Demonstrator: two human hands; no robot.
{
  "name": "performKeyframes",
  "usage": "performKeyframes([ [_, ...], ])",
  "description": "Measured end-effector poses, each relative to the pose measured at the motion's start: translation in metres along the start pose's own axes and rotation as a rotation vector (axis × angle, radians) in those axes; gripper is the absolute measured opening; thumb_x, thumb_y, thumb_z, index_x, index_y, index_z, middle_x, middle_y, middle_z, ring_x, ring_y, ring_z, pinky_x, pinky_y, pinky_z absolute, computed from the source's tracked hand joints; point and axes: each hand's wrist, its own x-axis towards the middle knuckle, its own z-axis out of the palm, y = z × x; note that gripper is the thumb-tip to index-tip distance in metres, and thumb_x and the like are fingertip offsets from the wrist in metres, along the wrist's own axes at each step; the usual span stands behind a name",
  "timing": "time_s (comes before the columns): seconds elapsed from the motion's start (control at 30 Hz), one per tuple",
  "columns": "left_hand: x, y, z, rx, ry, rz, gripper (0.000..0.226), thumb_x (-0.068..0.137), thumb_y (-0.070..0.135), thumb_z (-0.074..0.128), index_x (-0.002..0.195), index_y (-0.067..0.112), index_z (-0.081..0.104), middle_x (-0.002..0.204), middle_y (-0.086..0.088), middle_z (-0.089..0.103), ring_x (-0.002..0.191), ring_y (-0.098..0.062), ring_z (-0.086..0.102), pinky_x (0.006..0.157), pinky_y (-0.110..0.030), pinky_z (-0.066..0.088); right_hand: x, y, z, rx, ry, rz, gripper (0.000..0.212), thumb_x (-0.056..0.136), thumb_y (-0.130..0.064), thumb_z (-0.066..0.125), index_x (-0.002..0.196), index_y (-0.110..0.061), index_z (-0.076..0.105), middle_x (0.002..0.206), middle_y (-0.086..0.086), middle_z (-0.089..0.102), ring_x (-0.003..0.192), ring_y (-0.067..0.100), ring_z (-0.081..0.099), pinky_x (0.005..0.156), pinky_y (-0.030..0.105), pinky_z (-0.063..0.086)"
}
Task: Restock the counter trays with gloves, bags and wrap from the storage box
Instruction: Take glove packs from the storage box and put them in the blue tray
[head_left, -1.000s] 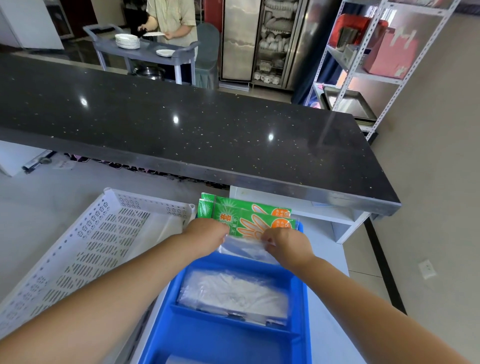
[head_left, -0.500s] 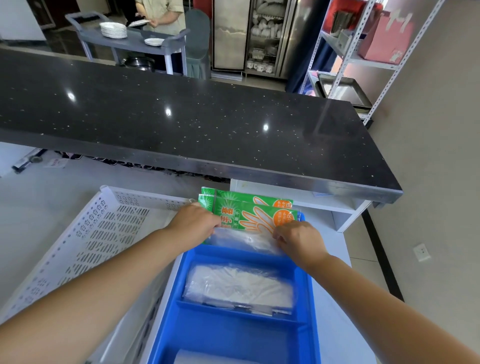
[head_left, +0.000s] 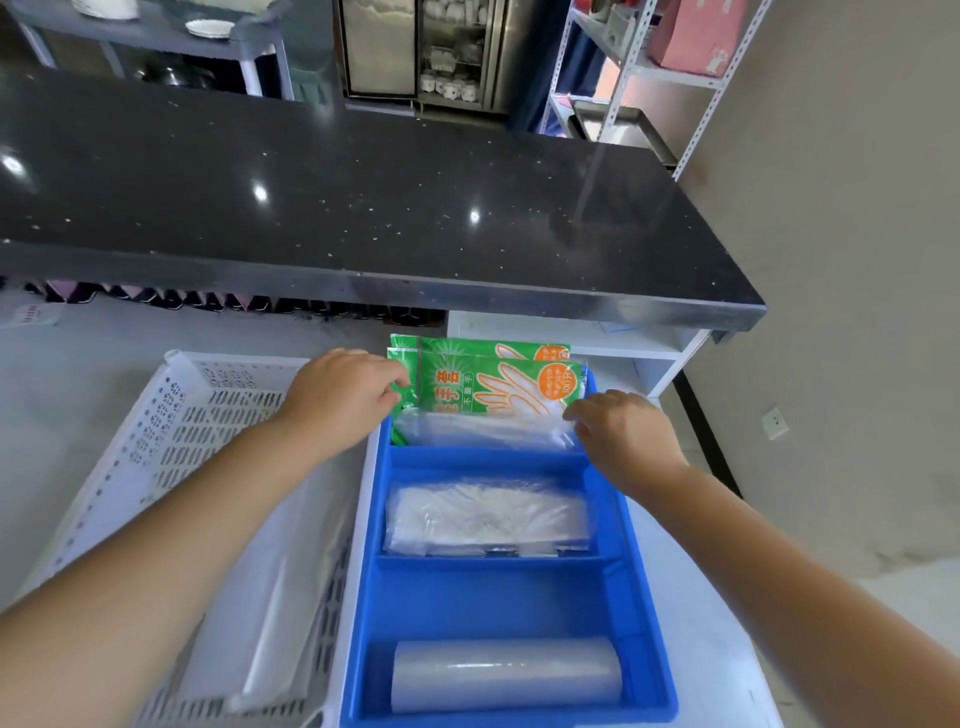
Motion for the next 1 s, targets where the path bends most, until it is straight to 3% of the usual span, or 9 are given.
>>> performKeyframes([
  [0.17, -0.055, 0.006, -0.017, 0.027, 0.029, -0.025, 0.017, 0.083, 0.014, 0.057, 0.091, 0.020, 0.070, 0.091, 0.001, 0.074, 0.084, -0.024, 0.065, 0.071, -0.032, 0.047, -0.027, -0.062, -0.004, -0.103, -0.047, -0.198, 0.007, 0.071, -0.006, 0.063, 0.070, -0.012, 0.067, 0.062, 0.008, 0.066, 0.060, 0.030, 0.062, 0.052, 0.032, 0.050],
  [0.27, -0.098, 0.015, -0.023, 0.028, 0.017, -0.097, 0.015, 0.085, 0.016, 0.055, 0.090, 0.021, 0.069, 0.090, 0.002, 0.073, 0.082, -0.021, 0.064, 0.067, -0.029, 0.046, -0.039, -0.093, -0.006, -0.102, -0.026, -0.295, 0.012, 0.060, -0.008, 0.074, 0.057, -0.014, 0.063, 0.049, 0.004, 0.060, 0.048, 0.027, 0.058, 0.044, 0.025, 0.044],
  [0.37, -0.148, 0.027, -0.027, 0.044, 0.022, -0.184, 0.018, 0.086, 0.018, 0.054, 0.096, 0.022, 0.069, 0.095, 0.004, 0.073, 0.086, -0.018, 0.064, 0.068, -0.028, 0.044, -0.060, -0.119, -0.005, -0.040, -0.009, -0.362, 0.002, 0.069, -0.010, 0.067, 0.069, -0.012, 0.067, 0.059, 0.008, 0.064, 0.057, 0.031, 0.060, 0.050, 0.030, 0.047],
  [0.43, -0.184, 0.036, -0.031, 0.061, 0.035, -0.243, 0.020, 0.085, 0.018, 0.055, 0.099, 0.024, 0.069, 0.098, 0.005, 0.072, 0.087, -0.018, 0.064, 0.066, -0.026, 0.043, -0.078, -0.136, -0.003, 0.006, -0.001, -0.406, 0.006, 0.072, -0.007, 0.062, 0.074, -0.011, 0.067, 0.063, 0.010, 0.065, 0.061, 0.033, 0.060, 0.053, 0.031, 0.048],
  [0.57, -0.255, 0.053, -0.041, 0.075, 0.046, -0.366, 0.018, 0.085, 0.019, 0.054, 0.096, 0.023, 0.068, 0.094, 0.004, 0.071, 0.087, -0.019, 0.062, 0.065, -0.027, 0.044, -0.115, -0.177, -0.008, 0.038, 0.004, -0.519, 0.015, 0.054, -0.004, 0.073, 0.057, -0.014, 0.063, 0.047, 0.004, 0.058, 0.044, 0.028, 0.055, 0.041, 0.022, 0.040],
  [0.77, -0.359, 0.056, -0.069, 0.196, 0.030, -0.563, 0.014, 0.085, 0.024, 0.050, 0.086, 0.024, 0.064, 0.090, 0.004, 0.069, 0.087, -0.021, 0.060, 0.062, -0.030, 0.042, -0.160, -0.244, -0.015, 0.091, 0.039, -0.719, 0.030, 0.046, -0.001, 0.075, 0.045, -0.016, 0.049, 0.040, 0.004, 0.045, 0.035, 0.024, 0.043, 0.041, 0.018, 0.023],
  [0.87, -0.416, 0.049, -0.085, 0.224, 0.055, -0.683, 0.010, 0.083, 0.023, 0.055, 0.084, 0.023, 0.066, 0.087, 0.001, 0.069, 0.087, -0.025, 0.061, 0.063, -0.030, 0.042, -0.174, -0.282, -0.018, 0.094, 0.090, -0.811, 0.029, 0.043, -0.003, 0.073, 0.043, -0.016, 0.047, 0.038, 0.002, 0.045, 0.033, 0.023, 0.043, 0.037, 0.018, 0.026],
  [1.0, -0.492, 0.032, -0.102, 0.245, 0.100, -0.859, 0.009, 0.079, 0.021, 0.059, 0.081, 0.023, 0.068, 0.088, -0.002, 0.071, 0.087, -0.028, 0.063, 0.066, -0.033, 0.046, -0.189, -0.338, -0.012, 0.113, 0.113, -0.948, 0.024, 0.053, -0.003, 0.069, 0.045, -0.016, 0.050, 0.040, 0.002, 0.047, 0.035, 0.022, 0.043, 0.037, 0.019, 0.029],
])
